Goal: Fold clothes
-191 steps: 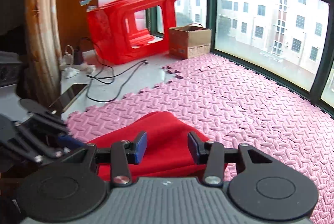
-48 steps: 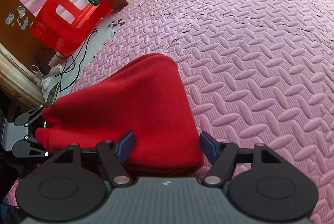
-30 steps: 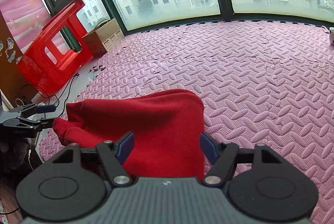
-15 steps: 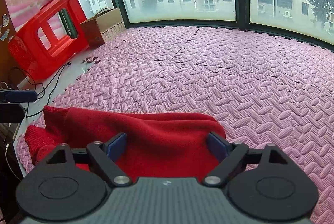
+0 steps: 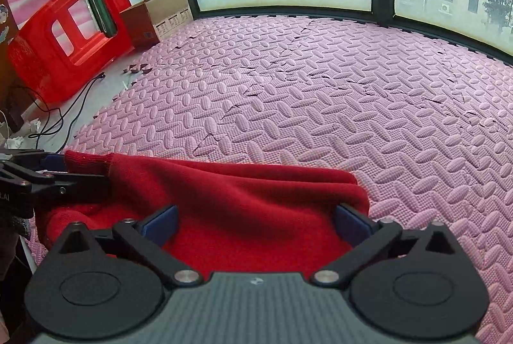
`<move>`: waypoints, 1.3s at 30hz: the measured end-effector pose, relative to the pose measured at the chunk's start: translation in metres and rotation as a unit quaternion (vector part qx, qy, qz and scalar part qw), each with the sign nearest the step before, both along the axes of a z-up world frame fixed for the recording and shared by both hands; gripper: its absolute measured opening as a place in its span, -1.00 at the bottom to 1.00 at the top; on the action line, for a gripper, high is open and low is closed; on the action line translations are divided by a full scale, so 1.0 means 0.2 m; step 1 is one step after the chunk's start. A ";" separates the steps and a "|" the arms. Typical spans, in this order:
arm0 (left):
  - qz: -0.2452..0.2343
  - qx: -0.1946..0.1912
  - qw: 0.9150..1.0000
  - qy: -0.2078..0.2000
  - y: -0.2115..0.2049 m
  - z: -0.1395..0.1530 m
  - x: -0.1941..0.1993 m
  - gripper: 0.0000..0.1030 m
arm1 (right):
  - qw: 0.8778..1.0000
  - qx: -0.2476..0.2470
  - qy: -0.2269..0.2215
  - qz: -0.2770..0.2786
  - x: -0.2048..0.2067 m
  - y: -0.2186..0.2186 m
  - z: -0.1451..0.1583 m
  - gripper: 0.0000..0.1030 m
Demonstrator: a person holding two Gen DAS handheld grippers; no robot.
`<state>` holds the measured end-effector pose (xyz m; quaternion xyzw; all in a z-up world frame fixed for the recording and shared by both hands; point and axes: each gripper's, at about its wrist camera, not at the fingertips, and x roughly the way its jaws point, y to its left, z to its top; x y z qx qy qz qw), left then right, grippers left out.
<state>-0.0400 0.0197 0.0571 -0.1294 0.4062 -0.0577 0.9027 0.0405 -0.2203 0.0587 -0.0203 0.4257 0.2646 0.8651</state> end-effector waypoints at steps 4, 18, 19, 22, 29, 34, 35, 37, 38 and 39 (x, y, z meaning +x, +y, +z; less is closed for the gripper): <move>-0.001 -0.001 1.000 -0.014 0.01 0.05 -0.04 1.00 | 0.999 0.011 -0.028 -0.013 -0.04 -0.02 0.08 1.00; -0.002 0.023 0.999 -0.031 -0.10 0.11 0.05 1.00 | 0.994 0.074 -0.079 0.003 -0.37 0.02 0.15 1.00; 0.001 0.025 0.999 -0.026 -0.09 0.09 0.06 1.00 | 0.994 0.070 -0.084 0.002 -0.38 0.04 0.13 1.00; 0.011 0.027 1.000 -0.011 -0.06 0.03 0.08 1.00 | 0.994 0.072 -0.079 0.001 -0.40 0.07 0.08 1.00; 0.029 0.011 0.999 0.009 0.00 -0.06 0.08 1.00 | 0.993 0.017 -0.118 0.024 -0.47 0.20 -0.03 1.00; 0.041 -0.011 0.999 0.022 0.02 -0.14 0.09 1.00 | 0.989 -0.001 -0.146 0.024 -0.51 0.22 -0.09 1.00; 0.043 -0.016 0.999 0.023 0.02 -0.15 0.09 1.00 | 0.989 -0.002 -0.148 0.025 -0.51 0.22 -0.10 1.00; 0.043 -0.016 0.999 0.020 0.02 -0.16 0.09 1.00 | 0.988 -0.004 -0.153 0.028 -0.52 0.22 -0.10 1.00; 0.044 -0.016 0.999 0.020 0.02 -0.15 0.08 1.00 | 0.988 -0.002 -0.151 0.027 -0.53 0.21 -0.10 1.00; 0.044 -0.016 0.999 0.020 0.02 -0.15 0.08 1.00 | 0.988 0.000 -0.151 0.029 -0.53 0.20 -0.08 1.00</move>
